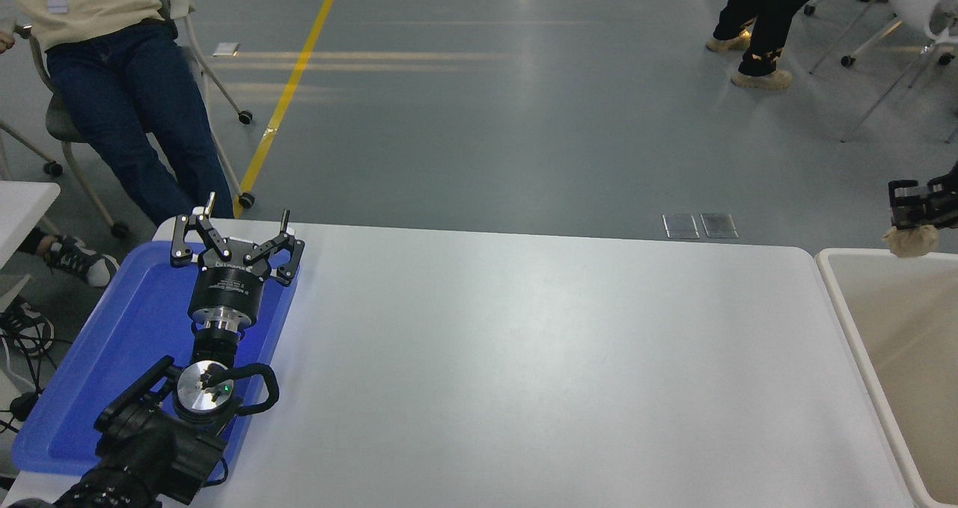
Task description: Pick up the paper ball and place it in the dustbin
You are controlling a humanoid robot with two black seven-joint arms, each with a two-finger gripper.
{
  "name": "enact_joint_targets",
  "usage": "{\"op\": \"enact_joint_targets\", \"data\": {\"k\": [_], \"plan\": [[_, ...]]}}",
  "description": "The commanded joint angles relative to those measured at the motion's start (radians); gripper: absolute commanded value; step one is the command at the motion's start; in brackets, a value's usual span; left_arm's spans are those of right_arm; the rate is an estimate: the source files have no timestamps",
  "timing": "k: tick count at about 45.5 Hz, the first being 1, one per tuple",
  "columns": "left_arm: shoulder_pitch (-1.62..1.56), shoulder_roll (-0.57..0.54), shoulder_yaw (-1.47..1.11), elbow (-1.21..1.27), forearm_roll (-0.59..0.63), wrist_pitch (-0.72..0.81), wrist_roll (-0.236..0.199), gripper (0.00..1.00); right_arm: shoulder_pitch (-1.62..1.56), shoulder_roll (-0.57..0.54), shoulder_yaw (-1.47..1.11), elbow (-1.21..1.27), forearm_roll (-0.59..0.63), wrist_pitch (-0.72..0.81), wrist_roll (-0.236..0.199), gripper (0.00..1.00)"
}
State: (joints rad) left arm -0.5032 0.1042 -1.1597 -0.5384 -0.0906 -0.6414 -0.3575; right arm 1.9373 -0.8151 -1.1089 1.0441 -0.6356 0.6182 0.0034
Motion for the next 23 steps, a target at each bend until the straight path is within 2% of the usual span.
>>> {"op": "enact_joint_targets", "data": {"k": [1, 6, 10, 14, 23], "plan": [[0.000, 0.000, 0.000, 0.000, 0.000, 0.000, 0.000, 1.00, -0.182, -0.049, 0.046, -0.222, -0.032, 0.028, 0.090, 0.00], [0.000, 0.000, 0.000, 0.000, 0.000, 0.000, 0.000, 1.00, -0.276, -0.049, 0.050, -0.323, -0.024, 0.028, 0.150, 0.00], [0.000, 0.000, 0.000, 0.000, 0.000, 0.000, 0.000, 1.00, -0.339, -0.050, 0.055, -0.381, -0.016, 0.026, 0.165, 0.00], [0.000, 0.000, 0.000, 0.000, 0.000, 0.000, 0.000, 1.00, -0.422, -0.061, 0.087, -0.449, -0.016, 0.026, 0.201, 0.00], [0.000, 0.000, 0.000, 0.000, 0.000, 0.000, 0.000, 1.00, -0.621, -0.058, 0.202, -0.634, -0.015, 0.017, 0.234, 0.00]]}}
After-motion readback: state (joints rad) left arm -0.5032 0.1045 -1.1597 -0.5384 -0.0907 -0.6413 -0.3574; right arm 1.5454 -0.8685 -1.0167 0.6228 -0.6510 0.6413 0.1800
